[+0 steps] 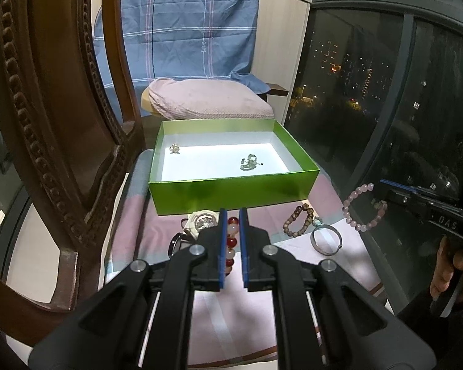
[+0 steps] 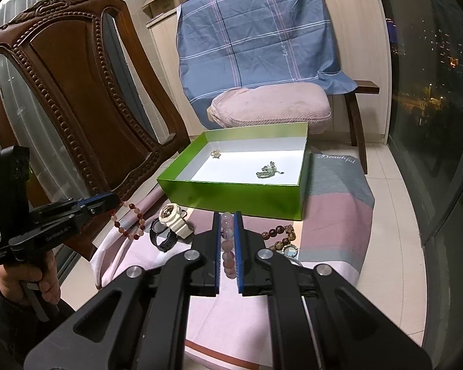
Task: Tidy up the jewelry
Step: 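Carry both bead bracelets up and over the green box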
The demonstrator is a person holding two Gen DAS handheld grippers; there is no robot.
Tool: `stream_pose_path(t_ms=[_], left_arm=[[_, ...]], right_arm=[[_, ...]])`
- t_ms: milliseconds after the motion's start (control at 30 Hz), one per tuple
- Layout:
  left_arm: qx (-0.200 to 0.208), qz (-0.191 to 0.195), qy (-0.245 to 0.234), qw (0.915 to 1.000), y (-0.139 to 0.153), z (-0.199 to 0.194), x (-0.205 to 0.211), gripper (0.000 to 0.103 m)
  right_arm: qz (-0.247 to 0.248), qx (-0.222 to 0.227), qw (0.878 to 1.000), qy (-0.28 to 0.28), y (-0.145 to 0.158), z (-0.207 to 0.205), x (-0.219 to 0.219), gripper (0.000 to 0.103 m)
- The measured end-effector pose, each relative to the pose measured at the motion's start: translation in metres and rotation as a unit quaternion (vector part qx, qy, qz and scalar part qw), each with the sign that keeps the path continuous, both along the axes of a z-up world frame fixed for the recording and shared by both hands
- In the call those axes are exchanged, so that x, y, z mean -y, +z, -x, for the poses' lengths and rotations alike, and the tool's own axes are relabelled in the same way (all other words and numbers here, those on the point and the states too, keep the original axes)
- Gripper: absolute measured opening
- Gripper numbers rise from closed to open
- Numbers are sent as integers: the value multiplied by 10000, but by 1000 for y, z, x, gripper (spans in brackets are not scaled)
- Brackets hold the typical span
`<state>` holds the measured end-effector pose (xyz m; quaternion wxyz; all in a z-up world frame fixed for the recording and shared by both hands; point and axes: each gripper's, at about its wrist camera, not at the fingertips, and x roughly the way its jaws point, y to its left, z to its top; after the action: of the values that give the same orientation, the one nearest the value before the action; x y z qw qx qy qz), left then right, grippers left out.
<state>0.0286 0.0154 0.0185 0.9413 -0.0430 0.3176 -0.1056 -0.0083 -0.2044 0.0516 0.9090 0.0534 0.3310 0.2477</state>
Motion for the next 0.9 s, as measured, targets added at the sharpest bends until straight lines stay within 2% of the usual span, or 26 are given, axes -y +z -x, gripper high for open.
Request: stream_pose_path(t_ms=[367,567,667,900], left_arm=[[9,53,87,9999,-3,-19,-3,8],[181,125,280,9994,12,-51,-6,8],[180,158,292,9993,14,-70,-7,8],[188,90,365,9991,17,-116,-5,8]], right_arm=[[21,221,9997,-74,-8,-25,-6,8],[-22,583,9981,-189,3,-66,-11,8],[-148,518,9981,-295,0,-88,-10,8],[-113,584,9975,-378,-4,-139,-20,8]])
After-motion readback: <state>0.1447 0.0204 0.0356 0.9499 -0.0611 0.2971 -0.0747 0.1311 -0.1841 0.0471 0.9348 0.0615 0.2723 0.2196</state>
